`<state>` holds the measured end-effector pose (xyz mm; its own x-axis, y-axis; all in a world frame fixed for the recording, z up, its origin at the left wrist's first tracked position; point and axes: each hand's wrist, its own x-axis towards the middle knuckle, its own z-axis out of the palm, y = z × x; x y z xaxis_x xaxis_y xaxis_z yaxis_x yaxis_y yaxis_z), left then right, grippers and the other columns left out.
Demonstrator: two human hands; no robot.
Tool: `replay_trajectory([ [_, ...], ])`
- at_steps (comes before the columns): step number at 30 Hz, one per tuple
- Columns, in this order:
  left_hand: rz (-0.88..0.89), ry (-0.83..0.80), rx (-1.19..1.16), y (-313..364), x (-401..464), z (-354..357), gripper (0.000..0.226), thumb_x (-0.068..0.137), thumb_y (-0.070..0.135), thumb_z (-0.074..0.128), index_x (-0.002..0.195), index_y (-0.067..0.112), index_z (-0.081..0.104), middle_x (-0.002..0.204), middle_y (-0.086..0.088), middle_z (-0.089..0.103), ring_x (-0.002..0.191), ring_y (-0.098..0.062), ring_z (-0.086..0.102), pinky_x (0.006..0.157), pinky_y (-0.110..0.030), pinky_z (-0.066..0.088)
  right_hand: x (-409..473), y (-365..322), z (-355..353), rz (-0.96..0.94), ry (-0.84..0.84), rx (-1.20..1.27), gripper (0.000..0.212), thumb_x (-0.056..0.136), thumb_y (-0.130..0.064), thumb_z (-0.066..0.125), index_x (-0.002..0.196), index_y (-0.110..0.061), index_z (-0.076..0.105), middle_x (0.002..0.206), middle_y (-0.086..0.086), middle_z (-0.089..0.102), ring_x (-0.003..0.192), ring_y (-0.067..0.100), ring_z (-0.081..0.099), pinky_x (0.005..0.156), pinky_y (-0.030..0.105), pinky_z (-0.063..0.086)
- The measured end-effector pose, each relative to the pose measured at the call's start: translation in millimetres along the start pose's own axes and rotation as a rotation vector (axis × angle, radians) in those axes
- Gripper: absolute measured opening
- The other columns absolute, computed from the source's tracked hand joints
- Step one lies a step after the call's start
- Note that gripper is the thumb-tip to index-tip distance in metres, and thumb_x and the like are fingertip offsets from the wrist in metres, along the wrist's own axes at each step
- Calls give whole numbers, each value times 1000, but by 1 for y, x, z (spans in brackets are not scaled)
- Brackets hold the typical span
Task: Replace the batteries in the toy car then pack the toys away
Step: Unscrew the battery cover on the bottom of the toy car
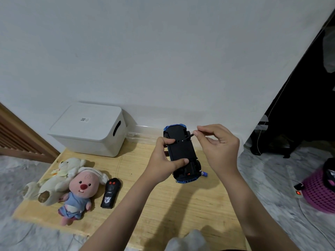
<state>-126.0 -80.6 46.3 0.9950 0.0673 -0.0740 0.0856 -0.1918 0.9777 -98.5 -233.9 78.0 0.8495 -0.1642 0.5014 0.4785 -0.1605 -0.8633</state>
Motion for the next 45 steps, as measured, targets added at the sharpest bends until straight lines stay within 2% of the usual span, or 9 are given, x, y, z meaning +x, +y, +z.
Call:
replay_trajectory([
  [6, -21, 20, -19, 2, 0, 1, 57, 69, 5, 82, 108, 23, 43, 109, 10, 51, 106, -19, 55, 85, -35, 53, -1, 2, 1, 109, -23, 73, 21, 75, 5, 74, 86, -12, 73, 84, -1, 72, 81, 11, 70, 77, 25, 56],
  [9, -22, 21, -33, 3, 0, 3, 58, 69, 4, 82, 109, 21, 43, 108, 10, 52, 104, -18, 56, 83, -35, 54, -2, 1, 2, 76, -18, 53, 20, 71, 1, 79, 86, -12, 73, 85, 5, 68, 79, 15, 69, 72, 26, 57],
  [14, -12, 20, -23, 4, -1, 7, 57, 69, 4, 82, 105, 25, 43, 107, 10, 52, 103, -18, 56, 84, -36, 54, 1, 3, 5, 29, 95, 40, 19, 70, 3, 79, 80, -11, 70, 76, 3, 67, 72, 5, 66, 66, 14, 52],
  [18, -2, 25, -21, 4, 0, 6, 56, 70, 3, 81, 104, 25, 42, 106, 10, 53, 105, -21, 56, 86, -39, 54, -2, 6, 5, 132, 60, 109, 19, 75, 5, 74, 89, -8, 71, 83, 0, 72, 77, 11, 69, 71, 19, 55],
  [24, 17, 23, 3, 6, 0, 10, 54, 75, 2, 76, 110, 19, 39, 106, 11, 51, 104, -18, 53, 87, -38, 53, -4, 7, 8, 89, 78, 69, 22, 72, 1, 79, 88, -12, 72, 80, 8, 69, 73, 18, 69, 70, 25, 57],
  [28, 25, 21, 19, 6, 0, 12, 52, 77, 1, 74, 110, 19, 39, 105, 12, 50, 102, -15, 52, 88, -39, 52, -5, 7, 8, 80, 48, 78, 24, 75, 4, 75, 92, -12, 71, 82, 8, 70, 75, 13, 69, 72, 23, 56],
  [32, 20, 21, 14, 6, -2, 13, 52, 78, 0, 73, 112, 18, 38, 104, 12, 50, 99, -10, 51, 84, -31, 52, -6, 5, 9, 120, 35, 130, 30, 77, 7, 71, 90, -19, 66, 86, 6, 72, 81, 16, 70, 78, 29, 57],
  [37, 18, 27, 13, 6, -2, 14, 52, 78, 0, 72, 112, 19, 38, 104, 12, 48, 98, -8, 50, 80, -23, 50, -4, 6, 11, 117, 65, 86, 27, 73, -1, 78, 84, -23, 66, 83, 6, 70, 75, 20, 69, 72, 31, 58],
  [45, 17, 15, 21, 6, -3, 14, 51, 79, -1, 71, 113, 16, 37, 104, 10, 47, 94, -4, 51, 68, -9, 49, -5, 12, 11, 119, 15, 123, 23, 78, 9, 67, 96, -5, 70, 87, 12, 71, 81, 19, 70, 78, 33, 58],
])
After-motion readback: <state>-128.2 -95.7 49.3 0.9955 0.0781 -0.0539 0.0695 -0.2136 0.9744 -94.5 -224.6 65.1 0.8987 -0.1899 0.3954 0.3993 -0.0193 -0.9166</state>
